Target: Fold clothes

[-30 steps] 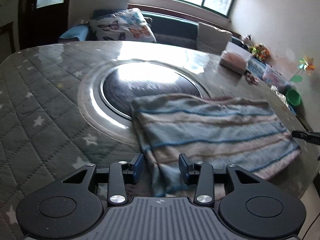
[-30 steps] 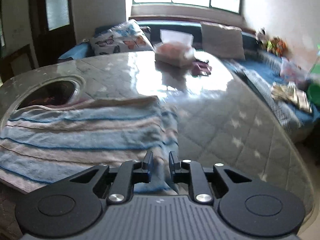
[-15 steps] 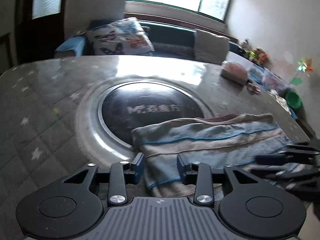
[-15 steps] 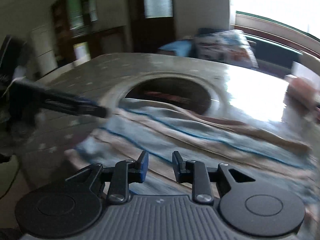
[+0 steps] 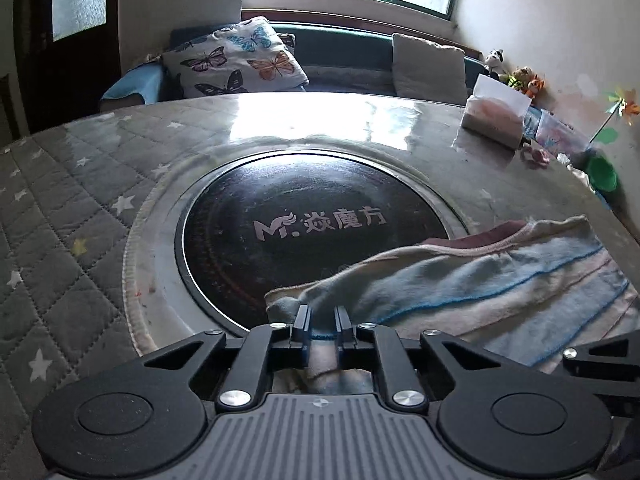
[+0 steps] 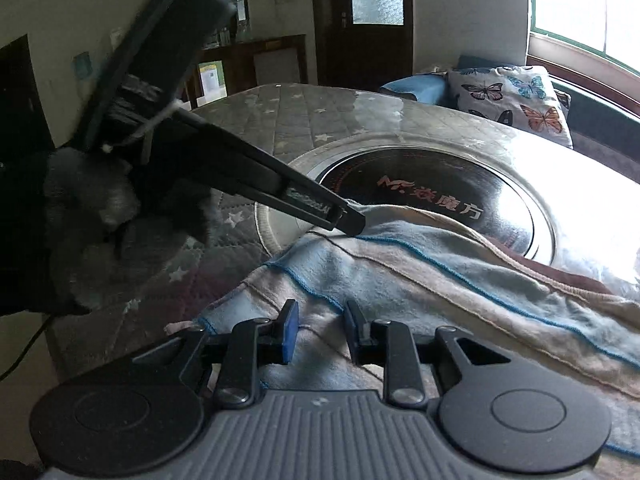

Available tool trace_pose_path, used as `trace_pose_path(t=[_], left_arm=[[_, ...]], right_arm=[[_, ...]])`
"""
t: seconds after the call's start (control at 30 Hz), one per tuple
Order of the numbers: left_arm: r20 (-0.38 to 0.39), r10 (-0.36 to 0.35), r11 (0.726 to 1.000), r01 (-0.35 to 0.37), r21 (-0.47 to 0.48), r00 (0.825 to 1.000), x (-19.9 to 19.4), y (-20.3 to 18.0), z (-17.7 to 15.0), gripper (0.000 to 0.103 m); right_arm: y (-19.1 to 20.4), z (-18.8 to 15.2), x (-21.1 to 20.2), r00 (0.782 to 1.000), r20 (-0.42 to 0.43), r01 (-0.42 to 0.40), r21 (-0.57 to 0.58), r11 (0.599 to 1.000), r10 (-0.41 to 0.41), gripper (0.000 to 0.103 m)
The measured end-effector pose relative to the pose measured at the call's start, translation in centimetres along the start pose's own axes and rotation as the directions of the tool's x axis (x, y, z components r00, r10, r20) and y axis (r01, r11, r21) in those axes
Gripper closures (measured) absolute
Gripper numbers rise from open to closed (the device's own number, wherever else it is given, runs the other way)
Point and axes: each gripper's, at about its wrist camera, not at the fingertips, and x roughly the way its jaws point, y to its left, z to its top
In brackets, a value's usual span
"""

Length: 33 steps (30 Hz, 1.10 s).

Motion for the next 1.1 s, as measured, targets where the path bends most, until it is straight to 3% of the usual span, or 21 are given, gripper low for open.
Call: trace_pose_path(t=[0.17,0.3,0.47,0.5,0.63,0.83,0.93,1.0,1.1], left_arm=[[0.031,-0.034,0.999,0.034,0.008,0.999,-0.3,-0.6,0.8,0.09],[-0.006,-0.012,0.999,0.013,0.032,1.0,1.3,-0.9,0.9,0.089],[0.011,-0.003,1.0,0.003,-0.006,1.0,0.2,0.0,1.0,0.087],[0.014,0.005,1.0,-0.005,-0.013,1.0,-0.3,0.2,0.9,0.085],[0.026,0.036,0.998,-0.035,-0.046,0.999,-2.2,1.0,0.4,0.055],[0.016,0.04,0.991,-0.037,-0.129,0.999,-4.7,2.4,-1.6,0.044],[0.001,0.022,0.984,-0.021,-0.177,1.0,-5.6,2.9,-2.7,0.043],[-0.004,0.0,0.978,-0.001,-0.208,1.0,-6.0,3.0,-3.4,0.043],[-0.016,-0.036,0.961,0.03,-0.274,0.999,-6.4,2.9,-4.1,0.037]], right_arm=[[-0.1,0.4,-0.5,1.0,0.014,-0.009,0.0,1.0,0.009,0.079],[0.3,0.1,0.4,1.0,-0.005,-0.005,-0.029,1.0,0.005,0.078],[0.7,0.6,-1.4,1.0,0.007,-0.011,-0.052,0.999,0.012,0.078],[1.0,0.6,-1.9,1.0,0.008,-0.02,-0.072,0.997,0.021,0.078],[3.4,0.4,-2.6,0.997,-0.009,-0.071,-0.15,0.986,0.07,0.066],[6.4,-1.2,-1.9,0.995,-0.043,-0.1,-0.228,0.969,0.093,0.064],[7.3,-1.9,-1.1,0.997,-0.05,-0.062,-0.25,0.966,0.051,0.066],[7.5,-2.1,-0.9,0.998,-0.05,-0.043,-0.247,0.968,0.032,0.081],[6.9,-1.8,-1.2,0.998,-0.043,-0.052,-0.201,0.978,0.044,0.093]])
